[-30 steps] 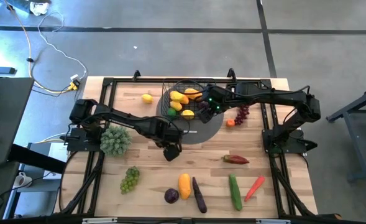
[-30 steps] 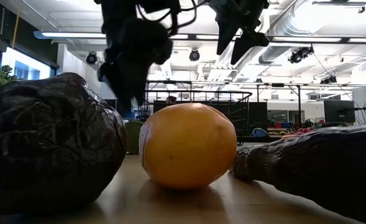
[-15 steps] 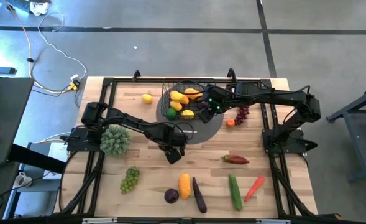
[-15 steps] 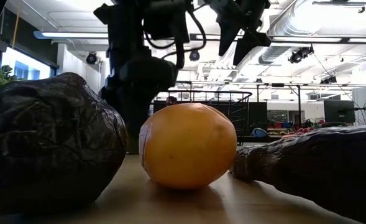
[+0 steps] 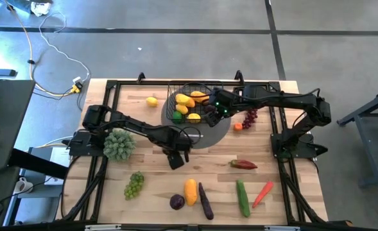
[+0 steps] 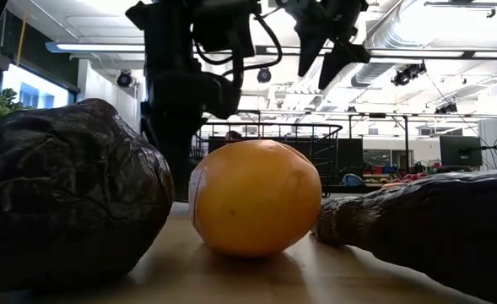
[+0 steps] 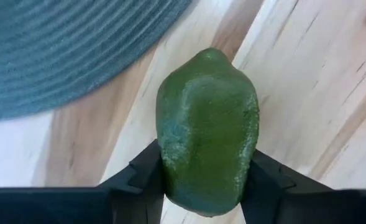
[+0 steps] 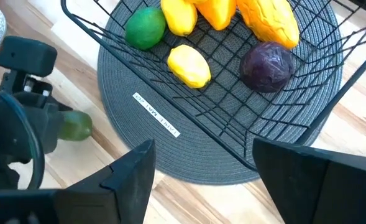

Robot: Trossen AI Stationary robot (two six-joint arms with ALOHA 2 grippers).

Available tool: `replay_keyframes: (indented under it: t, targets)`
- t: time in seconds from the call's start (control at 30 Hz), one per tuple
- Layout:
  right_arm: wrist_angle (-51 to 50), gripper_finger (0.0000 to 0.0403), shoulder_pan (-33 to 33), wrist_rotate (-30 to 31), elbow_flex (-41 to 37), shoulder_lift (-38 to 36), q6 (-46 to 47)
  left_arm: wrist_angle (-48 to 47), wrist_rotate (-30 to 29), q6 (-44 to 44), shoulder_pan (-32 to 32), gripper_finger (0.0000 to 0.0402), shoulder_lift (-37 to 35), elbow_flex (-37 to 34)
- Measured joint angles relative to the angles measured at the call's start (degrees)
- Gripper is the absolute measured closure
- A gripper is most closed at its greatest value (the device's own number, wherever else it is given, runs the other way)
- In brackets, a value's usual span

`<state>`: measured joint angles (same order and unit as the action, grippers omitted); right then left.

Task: Build produce basket
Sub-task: Put the green lime into the wire basket

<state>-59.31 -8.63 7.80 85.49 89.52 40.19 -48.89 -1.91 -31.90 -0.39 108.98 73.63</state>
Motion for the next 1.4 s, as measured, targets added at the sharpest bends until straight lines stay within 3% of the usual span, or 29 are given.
replay_keyframes:
  t: [0.37, 0.77, 1.4]
  targets:
    - [-1.0, 0.0153, 4.8, 0.8, 0.0, 0.0, 7.8, -0.6, 0.4, 5.8, 2.0, 0.0256, -10.2, 0.1]
    - [-0.9, 0.0153, 8.8, 6.9, 0.0, 0.0, 16.8, 3.9, -2.2, 13.3, 11.4, 0.0253, -22.0, 0.1]
    - [-1.4, 0.0153, 6.8, 14.0, 0.0, 0.0, 17.4, 7.4, -2.1, 29.0, 24.1, 0.0252, -20.6, 0.2]
